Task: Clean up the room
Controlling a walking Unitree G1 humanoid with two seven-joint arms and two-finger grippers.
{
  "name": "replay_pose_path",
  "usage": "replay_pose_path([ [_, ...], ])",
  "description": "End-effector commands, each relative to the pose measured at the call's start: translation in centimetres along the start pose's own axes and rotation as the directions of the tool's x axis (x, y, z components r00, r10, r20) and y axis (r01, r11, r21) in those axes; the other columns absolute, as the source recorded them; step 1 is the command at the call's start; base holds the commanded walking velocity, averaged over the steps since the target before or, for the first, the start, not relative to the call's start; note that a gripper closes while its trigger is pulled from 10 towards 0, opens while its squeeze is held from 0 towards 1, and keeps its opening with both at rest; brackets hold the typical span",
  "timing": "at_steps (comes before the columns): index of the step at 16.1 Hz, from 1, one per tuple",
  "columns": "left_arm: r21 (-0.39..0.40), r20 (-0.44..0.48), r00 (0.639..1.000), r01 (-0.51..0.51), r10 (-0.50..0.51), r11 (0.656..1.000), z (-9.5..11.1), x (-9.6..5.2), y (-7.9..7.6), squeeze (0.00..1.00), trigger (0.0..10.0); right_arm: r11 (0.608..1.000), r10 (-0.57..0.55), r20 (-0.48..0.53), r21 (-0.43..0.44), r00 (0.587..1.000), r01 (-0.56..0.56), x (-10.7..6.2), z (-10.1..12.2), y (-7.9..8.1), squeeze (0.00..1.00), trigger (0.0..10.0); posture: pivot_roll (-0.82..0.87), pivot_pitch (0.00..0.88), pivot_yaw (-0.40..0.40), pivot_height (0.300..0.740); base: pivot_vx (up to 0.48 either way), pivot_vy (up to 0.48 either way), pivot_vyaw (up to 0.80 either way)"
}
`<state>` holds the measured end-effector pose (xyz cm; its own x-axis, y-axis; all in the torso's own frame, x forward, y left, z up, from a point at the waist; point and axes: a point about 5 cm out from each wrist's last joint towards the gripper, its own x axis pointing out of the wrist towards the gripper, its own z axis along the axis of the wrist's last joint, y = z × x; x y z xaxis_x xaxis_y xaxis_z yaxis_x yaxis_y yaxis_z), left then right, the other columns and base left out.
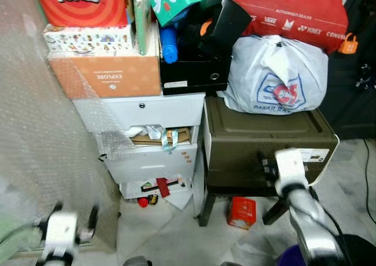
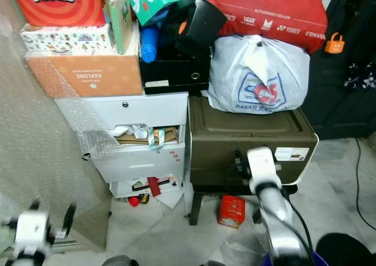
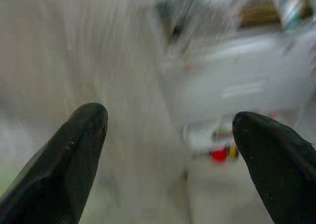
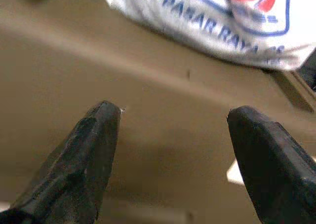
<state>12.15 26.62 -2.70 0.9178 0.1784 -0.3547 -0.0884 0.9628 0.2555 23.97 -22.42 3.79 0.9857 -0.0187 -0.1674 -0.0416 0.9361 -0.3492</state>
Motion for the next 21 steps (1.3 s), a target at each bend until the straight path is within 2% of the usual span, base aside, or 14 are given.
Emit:
replay_pose_path([
  [1, 0.001, -0.096, 0.995, -0.040, 0.040, 0.999, -2.4, -1.9, 0.9, 0.00, 10.0, 0.997, -0.046, -0.037, -0.058, 0.998, 0.044, -1.5, -1.4, -1.2, 0.00, 10.0, 0.01, 0.010, -0.024, 0.740, 0.000, 0.000, 0.00],
  [2, 0.006, -0.115, 0.993, -0.041, 0.041, 0.999, -2.8, -2.3, 0.9, 0.00, 10.0, 0.997, -0.058, -0.059, -0.063, 0.997, 0.054, -1.9, -2.1, -1.4, 0.00, 10.0, 0.01, 0.010, -0.024, 0.740, 0.000, 0.000, 0.00],
  [4, 0.013, -0.249, 0.968, -0.042, 0.044, 0.999, -5.3, -4.4, 1.0, 0.00, 10.0, 0.990, -0.137, -0.205, -0.051, 0.969, 0.129, -3.6, -5.2, -2.4, 0.00, 10.0, 0.01, 0.013, -0.019, 0.740, 0.000, 0.000, 0.00],
  [5, 0.029, -0.318, 0.947, -0.040, 0.047, 0.999, -6.5, -5.4, 1.1, 0.00, 10.0, 0.985, -0.174, -0.283, -0.030, 0.943, 0.172, -4.4, -6.7, -2.8, 0.00, 10.0, 0.01, 0.014, -0.019, 0.740, 0.000, 0.000, 0.00],
  [7, 0.044, -0.401, 0.914, -0.053, 0.066, 0.998, -7.6, -6.0, 1.5, 0.00, 10.0, 0.975, -0.190, -0.414, 0.029, 0.890, 0.221, -5.6, -9.0, -2.8, 0.00, 10.0, 0.01, 0.012, -0.020, 0.740, 0.000, 0.000, 0.00],
  [9, 0.079, -0.521, 0.845, -0.093, 0.121, 0.992, -8.7, -5.5, 2.1, 0.00, 10.0, 0.956, -0.124, -0.621, 0.134, 0.774, 0.261, -6.8, -12.5, -1.5, 0.00, 10.0, 0.00, 0.002, -0.022, 0.740, 0.000, 0.000, 0.00],
  [11, 0.077, -0.565, 0.811, -0.132, 0.152, 0.988, -9.0, -5.3, 2.4, 0.00, 10.0, 0.931, -0.083, -0.663, 0.216, 0.744, 0.296, -7.0, -13.0, -1.0, 0.00, 10.0, -0.01, 0.000, -0.021, 0.740, 0.000, 0.000, 0.00],
  [12, 0.075, -0.610, 0.776, -0.140, 0.157, 0.987, -9.1, -4.8, 2.2, 0.00, 10.0, 0.920, -0.044, -0.700, 0.250, 0.713, 0.302, -7.2, -13.5, -0.8, 0.00, 10.0, -0.01, 0.000, -0.016, 0.740, 0.000, 0.000, 0.00],
  [13, 0.078, -0.625, 0.769, -0.115, 0.138, 0.990, -9.1, -4.4, 1.8, 0.00, 10.0, 0.923, -0.025, -0.725, 0.248, 0.689, 0.294, -7.4, -13.8, -0.7, 0.00, 10.0, -0.01, 0.000, -0.016, 0.740, 0.000, 0.000, 0.00],
  [14, 0.078, -0.625, 0.769, -0.115, 0.138, 0.990, -9.1, -4.4, 1.8, 0.00, 10.0, 0.923, -0.025, -0.725, 0.248, 0.689, 0.294, -7.4, -13.8, -0.7, 0.00, 10.0, -0.01, 0.000, -0.016, 0.740, 0.000, 0.000, 0.00],
  [16, 0.048, -0.635, 0.758, -0.156, 0.151, 0.987, -8.5, -3.0, 1.7, 0.00, 10.0, 0.930, -0.002, -0.757, 0.238, 0.653, 0.279, -7.6, -14.1, -0.7, 0.00, 10.0, -0.01, 0.000, -0.014, 0.740, 0.000, 0.000, 0.00],
  [17, 0.008, -0.655, 0.736, -0.220, 0.171, 0.976, -8.1, -2.0, 1.9, 0.00, 10.0, 0.929, 0.008, -0.757, 0.247, 0.653, 0.276, -7.2, -14.0, -0.8, 0.00, 10.0, -0.03, 0.000, -0.009, 0.740, 0.000, 0.000, 0.00],
  [19, -0.023, -0.656, 0.736, -0.242, 0.169, 0.970, -7.5, -0.7, 1.6, 0.00, 10.0, 0.931, 0.025, -0.744, 0.261, 0.667, 0.255, -6.1, -13.4, -0.4, 0.00, 10.0, -0.03, 0.000, -0.005, 0.740, 0.000, 0.000, 0.65],
  [21, -0.009, -0.657, 0.740, -0.195, 0.141, 0.981, -7.5, -0.7, 0.9, 0.00, 10.0, 0.929, 0.036, -0.753, 0.268, 0.657, 0.256, -8.9, -14.8, -0.7, 0.00, 10.0, -0.03, 0.000, -0.002, 0.740, 0.000, 0.000, 0.66],
])
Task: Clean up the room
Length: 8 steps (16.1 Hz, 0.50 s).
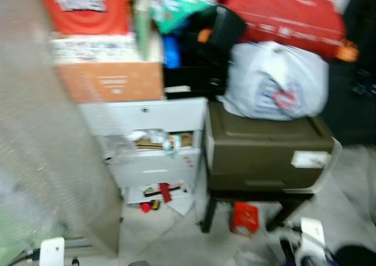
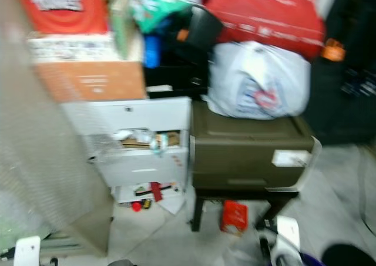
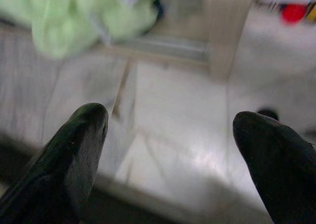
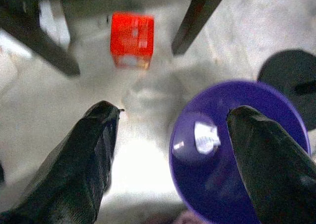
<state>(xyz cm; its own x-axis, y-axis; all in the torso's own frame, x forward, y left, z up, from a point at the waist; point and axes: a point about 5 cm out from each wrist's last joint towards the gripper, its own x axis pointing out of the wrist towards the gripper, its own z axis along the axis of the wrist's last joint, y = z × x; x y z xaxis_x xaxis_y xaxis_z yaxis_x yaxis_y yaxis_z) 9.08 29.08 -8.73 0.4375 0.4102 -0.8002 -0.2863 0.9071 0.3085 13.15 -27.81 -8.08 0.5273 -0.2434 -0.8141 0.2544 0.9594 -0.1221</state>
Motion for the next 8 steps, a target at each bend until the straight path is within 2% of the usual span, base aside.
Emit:
replay_pose_path([
  [1, 0.021, -0.032, 0.999, 0.011, -0.010, 1.000, -0.5, -0.1, -0.2, 0.00, 10.0, 1.000, -0.001, -0.009, -0.004, 1.000, 0.000, -0.2, -0.4, -0.4, 0.00, 10.0, -0.04, 0.000, 0.003, 0.740, 0.000, 0.000, 0.65],
  [3, 0.056, -0.025, 0.999, 0.037, -0.035, 0.998, 0.1, 0.1, -0.8, 0.00, 10.0, 1.000, -0.004, -0.014, -0.012, 1.000, 0.004, -0.2, -0.7, -0.6, 0.00, 10.0, -0.04, 0.000, 0.011, 0.740, 0.000, 0.000, 0.64],
  [4, 0.077, -0.007, 0.999, 0.046, -0.046, 0.996, 0.9, 0.3, -1.6, 0.00, 10.0, 1.000, -0.007, -0.016, -0.026, 1.000, 0.007, -0.2, -0.6, -0.7, 0.00, 10.0, -0.05, 0.000, 0.015, 0.740, 0.000, 0.000, 0.61],
  [6, 0.063, 0.037, 0.998, 0.049, -0.052, 0.997, 2.4, 0.5, -2.4, 0.00, 10.0, 1.000, -0.012, -0.018, -0.028, 1.000, 0.011, -0.3, -0.7, -0.9, 0.00, 10.0, -0.05, 0.000, 0.018, 0.740, 0.000, 0.000, 0.56],
  [8, 0.086, 0.038, 0.997, 0.063, -0.067, 0.994, 3.9, 0.8, -3.4, 0.00, 10.0, 1.000, -0.010, -0.008, -0.009, 1.000, 0.010, -0.3, -0.7, -1.0, 0.00, 10.0, -0.05, 0.000, 0.012, 0.740, 0.000, 0.000, 0.48],
])
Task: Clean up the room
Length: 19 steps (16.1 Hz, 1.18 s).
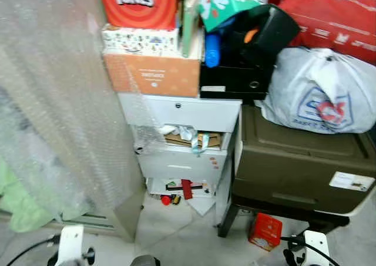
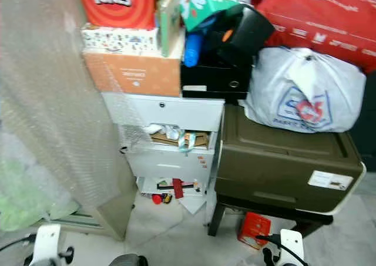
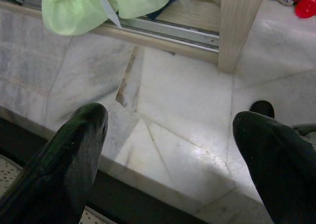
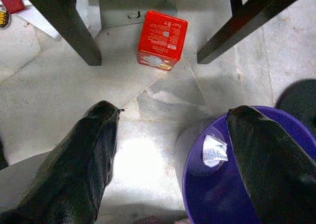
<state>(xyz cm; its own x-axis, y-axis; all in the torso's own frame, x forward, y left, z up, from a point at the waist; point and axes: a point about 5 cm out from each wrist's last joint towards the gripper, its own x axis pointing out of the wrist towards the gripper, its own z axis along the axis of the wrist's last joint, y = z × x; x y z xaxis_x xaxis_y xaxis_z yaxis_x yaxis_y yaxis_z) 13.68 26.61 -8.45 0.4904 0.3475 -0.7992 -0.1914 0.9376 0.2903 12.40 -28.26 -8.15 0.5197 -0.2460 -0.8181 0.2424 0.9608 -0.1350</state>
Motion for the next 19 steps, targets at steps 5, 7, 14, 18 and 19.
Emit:
replay_pose_path([
  [5, 0.001, -0.020, 0.999, -0.032, 0.032, 0.999, 0.4, 0.2, 1.4, 0.00, 10.0, 0.999, -0.018, -0.012, 0.046, 1.000, 0.019, -0.2, -0.6, -0.4, 0.00, 10.0, -0.05, 0.000, 0.007, 0.740, 0.000, 0.000, 0.00],
  [7, 0.034, -0.043, 0.999, -0.026, 0.028, 0.999, -0.8, -0.1, 2.2, 0.00, 10.0, 0.999, -0.010, 0.002, 0.033, 1.000, 0.010, -0.3, -0.6, -0.5, 0.00, 10.0, -0.06, 0.000, 0.006, 0.740, 0.000, 0.000, 0.29],
  [14, 0.135, -0.048, 0.999, 0.032, -0.025, 0.990, -1.0, -0.1, 1.9, 0.00, 10.0, 1.000, -0.025, -0.016, 0.003, 1.000, 0.025, -0.9, -1.9, -1.9, 0.00, 10.0, -0.06, 0.000, 0.006, 0.740, 0.000, 0.000, 0.66],
  [18, 0.171, -0.055, 0.998, 0.046, -0.037, 0.984, -0.9, -0.1, 2.1, 0.00, 10.0, 1.000, -0.018, -0.025, -0.017, 1.000, 0.018, -1.0, -2.2, -1.8, 0.00, 10.0, -0.06, 0.000, 0.006, 0.740, 0.000, 0.000, 0.11],
  [19, 0.163, -0.056, 0.998, 0.049, -0.040, 0.986, -1.0, -0.1, 1.5, 0.00, 10.0, 1.000, -0.014, -0.025, -0.019, 1.000, 0.014, -1.0, -2.2, -1.7, 0.00, 10.0, -0.06, 0.000, 0.007, 0.740, 0.000, 0.259, 0.00],
])
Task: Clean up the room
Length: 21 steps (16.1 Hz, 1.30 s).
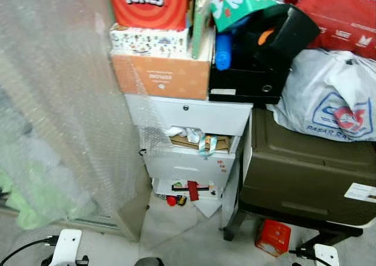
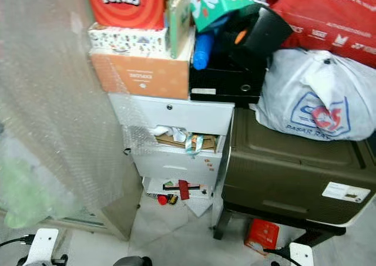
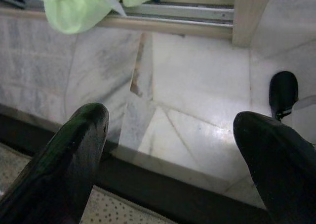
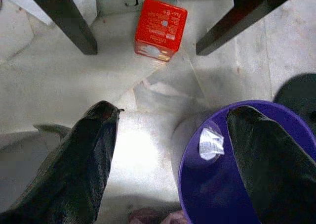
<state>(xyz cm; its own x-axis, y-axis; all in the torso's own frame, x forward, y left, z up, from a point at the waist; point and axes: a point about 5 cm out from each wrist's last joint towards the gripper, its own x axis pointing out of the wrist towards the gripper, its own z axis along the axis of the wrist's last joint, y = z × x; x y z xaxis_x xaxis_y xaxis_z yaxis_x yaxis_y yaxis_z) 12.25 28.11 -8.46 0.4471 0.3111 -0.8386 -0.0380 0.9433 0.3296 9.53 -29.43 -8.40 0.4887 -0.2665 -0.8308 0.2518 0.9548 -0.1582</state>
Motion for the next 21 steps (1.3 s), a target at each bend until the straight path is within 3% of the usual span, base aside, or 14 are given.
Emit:
replay_pose_path([
  [1, 0.012, 0.003, 1.000, 0.004, -0.004, 1.000, 0.27, 0.05, -0.32, 0.00, 10.0, 1.000, 0.013, 0.003, -0.014, 1.000, -0.013, 0.03, 0.12, 0.10, 0.00, 10.0, -0.06, 0.000, 0.007, 0.740, 0.000, 0.322, 0.00],
  [9, 0.018, 0.008, 1.000, 0.007, -0.008, 1.000, 0.52, 0.10, -0.51, 0.00, 10.0, 0.999, 0.019, 0.001, -0.043, 1.000, -0.018, 0.06, 0.26, 0.09, 0.00, 10.0, -0.06, 0.000, 0.003, 0.740, 0.000, 0.311, 0.00],
  [12, 0.054, 0.023, 1.000, 0.011, -0.012, 0.999, 0.85, 0.14, -0.60, 0.00, 10.0, 0.999, 0.018, -0.002, -0.048, 1.000, -0.018, 0.07, 0.25, 0.08, 0.00, 10.0, -0.06, 0.000, 0.003, 0.740, 0.000, 0.000, 0.00],
  [16, 0.036, 0.018, 1.000, 0.018, -0.018, 0.999, 0.95, 0.17, -0.84, 0.00, 10.0, 0.999, 0.017, -0.003, -0.052, 1.000, -0.017, 0.06, 0.25, 0.05, 0.00, 10.0, -0.06, 0.000, 0.004, 0.740, 0.000, 0.000, 0.00],
  [21, 0.050, 0.018, 1.000, 0.018, -0.019, 0.999, 1.11, 0.20, -0.95, 0.00, 10.0, 0.998, 0.022, -0.003, -0.062, 1.000, -0.022, 0.09, 0.32, 0.09, 0.00, 10.0, -0.05, 0.000, 0.003, 0.740, 0.000, 0.480, 0.00],
])
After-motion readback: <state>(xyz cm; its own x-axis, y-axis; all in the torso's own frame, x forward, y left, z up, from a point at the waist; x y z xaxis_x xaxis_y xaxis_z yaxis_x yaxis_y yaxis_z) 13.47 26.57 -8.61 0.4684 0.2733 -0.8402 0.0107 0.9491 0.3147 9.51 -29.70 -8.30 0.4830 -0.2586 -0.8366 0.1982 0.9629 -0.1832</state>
